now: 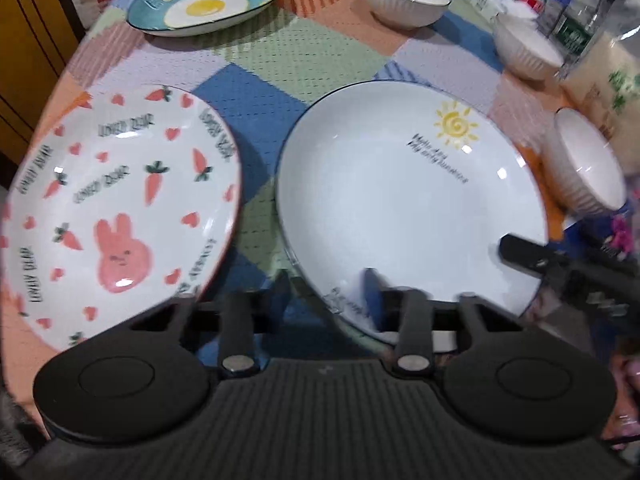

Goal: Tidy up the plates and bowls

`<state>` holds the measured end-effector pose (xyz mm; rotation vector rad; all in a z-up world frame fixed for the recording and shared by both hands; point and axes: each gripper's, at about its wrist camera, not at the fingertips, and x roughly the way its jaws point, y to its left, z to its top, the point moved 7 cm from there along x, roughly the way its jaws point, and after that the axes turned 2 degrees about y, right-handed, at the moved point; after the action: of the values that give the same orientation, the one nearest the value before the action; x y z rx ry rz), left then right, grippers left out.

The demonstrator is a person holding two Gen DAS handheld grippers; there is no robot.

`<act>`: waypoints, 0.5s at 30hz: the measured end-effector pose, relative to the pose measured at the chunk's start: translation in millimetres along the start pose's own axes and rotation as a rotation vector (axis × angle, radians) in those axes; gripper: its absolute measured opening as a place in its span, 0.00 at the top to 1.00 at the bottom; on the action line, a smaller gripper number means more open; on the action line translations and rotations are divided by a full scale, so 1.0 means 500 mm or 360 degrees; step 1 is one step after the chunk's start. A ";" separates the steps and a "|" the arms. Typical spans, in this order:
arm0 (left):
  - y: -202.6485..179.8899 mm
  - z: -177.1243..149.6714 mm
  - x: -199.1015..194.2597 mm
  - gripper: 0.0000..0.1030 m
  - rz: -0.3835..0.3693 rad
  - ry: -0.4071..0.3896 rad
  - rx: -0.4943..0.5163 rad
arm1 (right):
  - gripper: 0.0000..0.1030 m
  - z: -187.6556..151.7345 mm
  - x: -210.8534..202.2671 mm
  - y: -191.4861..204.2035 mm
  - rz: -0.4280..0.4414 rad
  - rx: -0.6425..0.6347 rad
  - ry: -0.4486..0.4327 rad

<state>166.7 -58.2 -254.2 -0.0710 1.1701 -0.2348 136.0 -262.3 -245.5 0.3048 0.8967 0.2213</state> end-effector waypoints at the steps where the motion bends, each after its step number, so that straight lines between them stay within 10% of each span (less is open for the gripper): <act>1: 0.003 0.003 0.001 0.75 0.0001 0.0002 -0.0020 | 0.79 0.000 0.000 -0.005 0.0004 0.0001 -0.0017; 15: -0.010 0.066 -0.053 0.76 0.0036 -0.0108 0.0215 | 0.78 0.046 -0.010 0.009 0.0084 -0.0093 -0.0106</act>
<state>186.6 -59.5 -216.5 0.0522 1.0841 -0.2888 150.6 -263.7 -226.8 0.2806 0.8154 0.2842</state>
